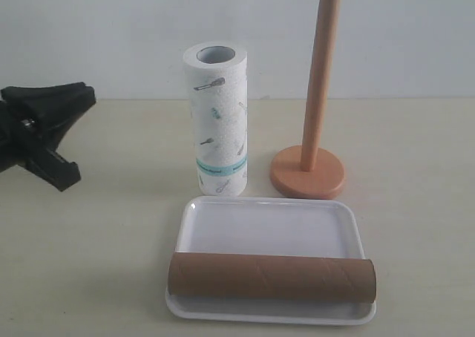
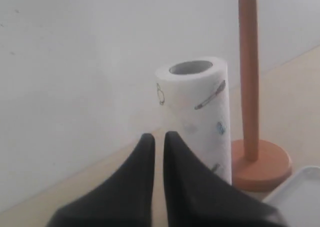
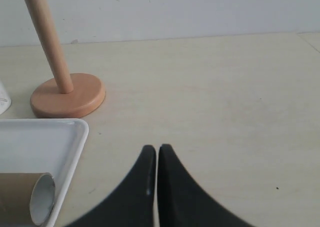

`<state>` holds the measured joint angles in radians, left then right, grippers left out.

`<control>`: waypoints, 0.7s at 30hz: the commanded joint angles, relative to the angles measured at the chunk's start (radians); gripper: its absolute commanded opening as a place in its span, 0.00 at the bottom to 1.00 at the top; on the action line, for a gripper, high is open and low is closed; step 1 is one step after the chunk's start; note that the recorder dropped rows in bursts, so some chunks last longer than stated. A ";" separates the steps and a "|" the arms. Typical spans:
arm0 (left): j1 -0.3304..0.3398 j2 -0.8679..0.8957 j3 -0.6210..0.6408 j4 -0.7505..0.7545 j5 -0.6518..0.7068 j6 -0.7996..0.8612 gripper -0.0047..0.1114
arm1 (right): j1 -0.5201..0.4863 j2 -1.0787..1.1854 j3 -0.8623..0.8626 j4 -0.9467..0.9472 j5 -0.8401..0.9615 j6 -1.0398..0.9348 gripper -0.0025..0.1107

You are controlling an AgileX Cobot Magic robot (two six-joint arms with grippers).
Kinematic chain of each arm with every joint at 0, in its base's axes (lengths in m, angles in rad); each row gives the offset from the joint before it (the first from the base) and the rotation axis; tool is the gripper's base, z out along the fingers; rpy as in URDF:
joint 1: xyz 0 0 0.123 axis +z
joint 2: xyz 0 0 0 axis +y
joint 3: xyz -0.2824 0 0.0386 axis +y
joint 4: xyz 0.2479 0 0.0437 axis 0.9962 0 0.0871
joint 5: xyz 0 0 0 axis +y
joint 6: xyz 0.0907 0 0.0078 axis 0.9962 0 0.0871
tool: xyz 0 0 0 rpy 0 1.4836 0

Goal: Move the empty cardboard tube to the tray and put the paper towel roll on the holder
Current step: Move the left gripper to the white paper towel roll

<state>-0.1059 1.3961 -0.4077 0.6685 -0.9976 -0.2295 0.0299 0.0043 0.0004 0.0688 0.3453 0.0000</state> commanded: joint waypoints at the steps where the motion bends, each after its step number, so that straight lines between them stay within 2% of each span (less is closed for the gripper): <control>1: 0.003 0.131 -0.081 0.095 0.003 -0.145 0.14 | 0.003 -0.004 0.000 -0.005 -0.008 0.000 0.03; 4: 0.003 0.213 -0.127 0.144 -0.006 -0.252 0.30 | 0.003 -0.004 0.000 -0.005 -0.008 0.000 0.03; 9: 0.003 0.313 -0.171 0.177 -0.091 -0.362 0.78 | 0.003 -0.004 0.000 -0.005 -0.008 0.000 0.03; 12: 0.003 0.352 -0.175 0.179 -0.162 -0.373 0.97 | 0.003 -0.004 0.000 -0.005 -0.008 0.000 0.03; 16: -0.001 0.401 -0.175 0.179 -0.223 -0.355 0.99 | 0.003 -0.004 0.000 -0.005 -0.008 0.000 0.03; 21: -0.058 0.462 -0.197 0.175 -0.223 -0.252 0.99 | 0.003 -0.004 0.000 -0.005 -0.008 0.000 0.03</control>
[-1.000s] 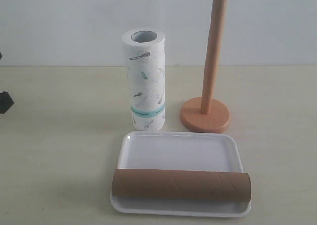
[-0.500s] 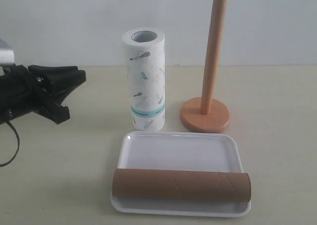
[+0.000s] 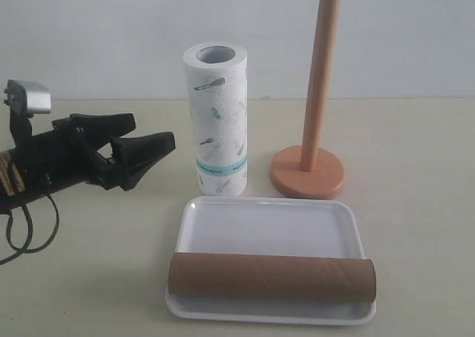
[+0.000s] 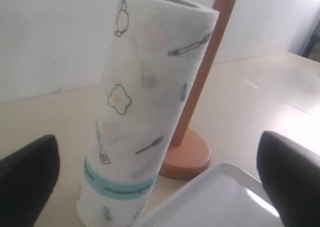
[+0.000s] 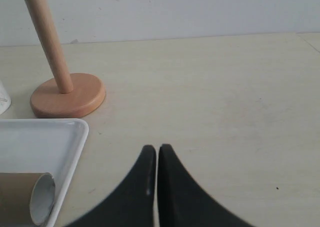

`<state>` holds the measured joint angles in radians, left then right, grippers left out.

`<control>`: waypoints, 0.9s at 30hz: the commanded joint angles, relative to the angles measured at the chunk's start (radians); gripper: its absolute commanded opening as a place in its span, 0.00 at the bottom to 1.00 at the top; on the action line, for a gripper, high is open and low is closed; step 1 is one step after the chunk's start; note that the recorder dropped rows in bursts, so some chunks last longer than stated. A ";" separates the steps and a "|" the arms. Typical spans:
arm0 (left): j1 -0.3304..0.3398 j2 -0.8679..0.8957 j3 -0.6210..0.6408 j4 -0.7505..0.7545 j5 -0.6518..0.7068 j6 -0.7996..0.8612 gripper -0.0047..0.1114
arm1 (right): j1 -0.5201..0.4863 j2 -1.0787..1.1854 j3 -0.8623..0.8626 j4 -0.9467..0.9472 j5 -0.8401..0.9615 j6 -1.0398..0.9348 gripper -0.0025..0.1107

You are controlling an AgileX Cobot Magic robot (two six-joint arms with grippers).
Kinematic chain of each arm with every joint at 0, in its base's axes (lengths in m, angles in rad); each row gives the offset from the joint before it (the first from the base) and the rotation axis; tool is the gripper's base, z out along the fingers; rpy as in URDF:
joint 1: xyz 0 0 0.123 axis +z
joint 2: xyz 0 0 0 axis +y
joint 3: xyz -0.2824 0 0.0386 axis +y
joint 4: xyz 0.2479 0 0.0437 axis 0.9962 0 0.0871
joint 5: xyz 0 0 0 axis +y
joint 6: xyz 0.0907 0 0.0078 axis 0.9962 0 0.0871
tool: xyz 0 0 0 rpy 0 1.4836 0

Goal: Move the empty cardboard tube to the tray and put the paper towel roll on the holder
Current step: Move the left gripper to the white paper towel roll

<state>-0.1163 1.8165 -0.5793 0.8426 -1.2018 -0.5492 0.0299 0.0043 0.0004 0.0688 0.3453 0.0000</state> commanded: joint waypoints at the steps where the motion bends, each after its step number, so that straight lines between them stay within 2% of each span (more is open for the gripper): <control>1: -0.064 0.058 -0.036 0.001 -0.019 0.078 0.99 | 0.003 -0.004 0.000 -0.005 -0.008 0.000 0.03; 6: -0.129 0.133 -0.129 -0.046 -0.019 0.176 0.99 | 0.003 -0.004 0.000 -0.005 -0.008 0.000 0.03; 18: -0.142 0.248 -0.315 -0.077 0.017 0.198 0.99 | 0.003 -0.004 0.000 -0.005 -0.008 0.000 0.03; 27: -0.211 0.346 -0.473 -0.078 0.034 0.188 0.99 | 0.003 -0.004 0.000 -0.005 -0.008 0.000 0.03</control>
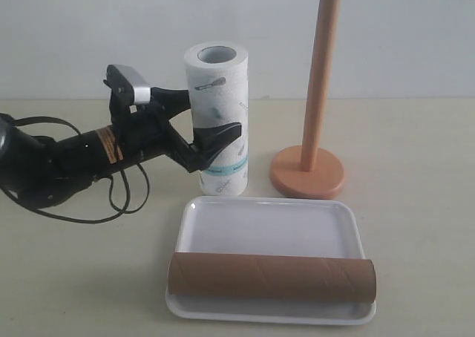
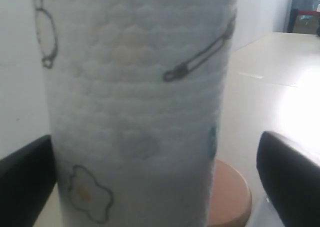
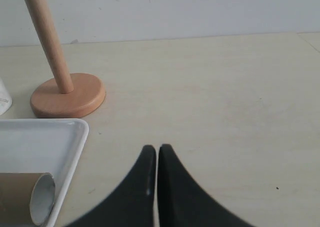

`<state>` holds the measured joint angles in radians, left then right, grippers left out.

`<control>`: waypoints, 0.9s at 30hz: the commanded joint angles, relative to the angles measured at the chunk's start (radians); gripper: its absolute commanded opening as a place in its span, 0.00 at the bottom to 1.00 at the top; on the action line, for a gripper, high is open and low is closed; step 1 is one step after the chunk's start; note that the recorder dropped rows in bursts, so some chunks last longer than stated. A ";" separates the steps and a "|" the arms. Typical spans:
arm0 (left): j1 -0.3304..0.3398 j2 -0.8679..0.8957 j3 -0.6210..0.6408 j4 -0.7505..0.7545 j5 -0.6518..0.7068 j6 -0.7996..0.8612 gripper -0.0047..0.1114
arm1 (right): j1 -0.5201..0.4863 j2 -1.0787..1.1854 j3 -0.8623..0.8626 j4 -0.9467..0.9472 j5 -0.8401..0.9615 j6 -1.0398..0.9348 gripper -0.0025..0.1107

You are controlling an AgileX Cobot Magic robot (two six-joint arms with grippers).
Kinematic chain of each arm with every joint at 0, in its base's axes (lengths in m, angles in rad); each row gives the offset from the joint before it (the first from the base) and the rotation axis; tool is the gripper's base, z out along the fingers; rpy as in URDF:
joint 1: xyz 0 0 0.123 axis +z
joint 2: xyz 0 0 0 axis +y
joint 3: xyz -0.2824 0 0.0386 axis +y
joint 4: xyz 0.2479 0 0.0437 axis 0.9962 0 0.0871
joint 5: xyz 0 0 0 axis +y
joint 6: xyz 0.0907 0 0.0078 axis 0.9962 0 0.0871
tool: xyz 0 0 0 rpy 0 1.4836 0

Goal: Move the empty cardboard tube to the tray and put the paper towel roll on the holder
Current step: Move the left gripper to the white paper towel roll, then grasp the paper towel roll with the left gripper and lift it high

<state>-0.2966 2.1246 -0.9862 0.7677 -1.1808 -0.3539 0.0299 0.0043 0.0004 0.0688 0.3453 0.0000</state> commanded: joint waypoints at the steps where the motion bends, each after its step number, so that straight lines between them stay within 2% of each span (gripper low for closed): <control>1: -0.039 0.049 -0.084 -0.006 0.013 -0.007 0.99 | 0.003 -0.004 0.000 -0.005 -0.008 0.000 0.03; 5: -0.041 0.083 -0.126 -0.009 0.016 -0.012 0.99 | 0.003 -0.004 0.000 -0.005 -0.008 0.000 0.03; 13: -0.041 0.098 -0.132 -0.001 0.024 -0.008 0.99 | 0.003 -0.004 0.000 -0.005 -0.008 0.000 0.03; 18: -0.045 0.098 -0.132 -0.071 0.066 0.008 0.99 | 0.003 -0.004 0.000 -0.005 -0.005 0.000 0.03; 24: -0.083 0.099 -0.179 -0.136 0.092 0.008 0.99 | 0.003 -0.004 0.000 -0.005 -0.005 0.000 0.03; 26: -0.091 0.099 -0.193 -0.172 0.143 -0.024 0.95 | 0.003 -0.004 0.000 -0.005 -0.005 0.000 0.03; 27: -0.093 0.099 -0.195 -0.182 0.165 -0.054 0.90 | 0.003 -0.004 0.000 -0.005 -0.005 0.000 0.03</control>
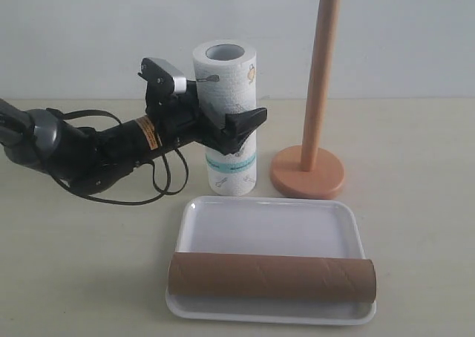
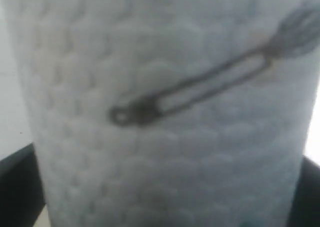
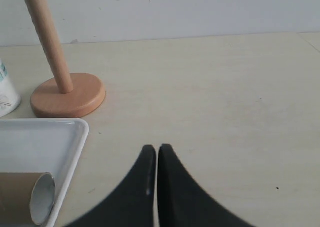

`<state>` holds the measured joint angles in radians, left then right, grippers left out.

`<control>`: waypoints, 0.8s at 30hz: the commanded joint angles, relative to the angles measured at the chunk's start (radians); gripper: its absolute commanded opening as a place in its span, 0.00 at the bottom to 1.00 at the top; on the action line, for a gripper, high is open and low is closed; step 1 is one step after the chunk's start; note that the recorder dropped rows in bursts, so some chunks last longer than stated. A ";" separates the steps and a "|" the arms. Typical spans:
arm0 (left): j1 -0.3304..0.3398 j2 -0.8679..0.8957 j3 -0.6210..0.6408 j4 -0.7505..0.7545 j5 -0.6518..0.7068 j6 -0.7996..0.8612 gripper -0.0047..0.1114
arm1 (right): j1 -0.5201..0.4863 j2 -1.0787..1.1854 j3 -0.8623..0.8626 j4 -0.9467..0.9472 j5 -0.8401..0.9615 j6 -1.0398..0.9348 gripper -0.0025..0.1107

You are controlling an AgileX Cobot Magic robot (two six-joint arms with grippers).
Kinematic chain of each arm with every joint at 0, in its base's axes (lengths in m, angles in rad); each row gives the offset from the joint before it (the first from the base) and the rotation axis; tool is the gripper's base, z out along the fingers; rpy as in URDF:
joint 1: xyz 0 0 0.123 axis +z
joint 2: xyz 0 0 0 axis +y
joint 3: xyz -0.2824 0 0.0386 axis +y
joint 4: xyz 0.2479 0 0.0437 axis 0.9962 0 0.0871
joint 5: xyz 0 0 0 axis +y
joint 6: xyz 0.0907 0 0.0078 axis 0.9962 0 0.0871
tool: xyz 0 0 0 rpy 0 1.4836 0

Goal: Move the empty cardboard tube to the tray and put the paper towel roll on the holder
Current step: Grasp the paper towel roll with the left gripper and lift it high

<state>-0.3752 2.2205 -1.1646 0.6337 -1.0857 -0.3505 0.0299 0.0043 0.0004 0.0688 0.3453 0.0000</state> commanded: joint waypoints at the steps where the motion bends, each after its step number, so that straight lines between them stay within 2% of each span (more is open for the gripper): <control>1: -0.016 0.003 -0.017 -0.045 0.071 -0.071 0.83 | 0.003 -0.004 0.000 -0.005 -0.005 0.000 0.03; 4: -0.017 0.003 -0.017 0.001 0.061 -0.083 0.67 | 0.003 -0.004 0.000 -0.005 -0.005 0.000 0.03; 9: -0.017 0.003 -0.017 -0.020 0.068 -0.083 0.11 | 0.003 -0.004 0.000 -0.005 -0.005 0.000 0.03; 10: -0.017 0.003 -0.017 -0.018 0.068 -0.078 0.08 | 0.003 -0.004 0.000 -0.005 -0.005 0.000 0.03; 16: -0.017 -0.082 -0.008 0.021 0.084 -0.109 0.08 | 0.003 -0.004 0.000 -0.005 -0.005 0.000 0.03; 20: -0.017 -0.239 -0.008 0.074 0.248 -0.111 0.08 | 0.003 -0.004 0.000 -0.005 -0.005 0.000 0.03; 24: -0.017 -0.439 -0.008 0.177 0.360 -0.230 0.08 | 0.003 -0.004 0.000 -0.005 -0.005 0.000 0.03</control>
<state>-0.3866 1.9221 -1.1684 0.7542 -0.7542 -0.5003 0.0299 0.0043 0.0004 0.0688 0.3453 0.0000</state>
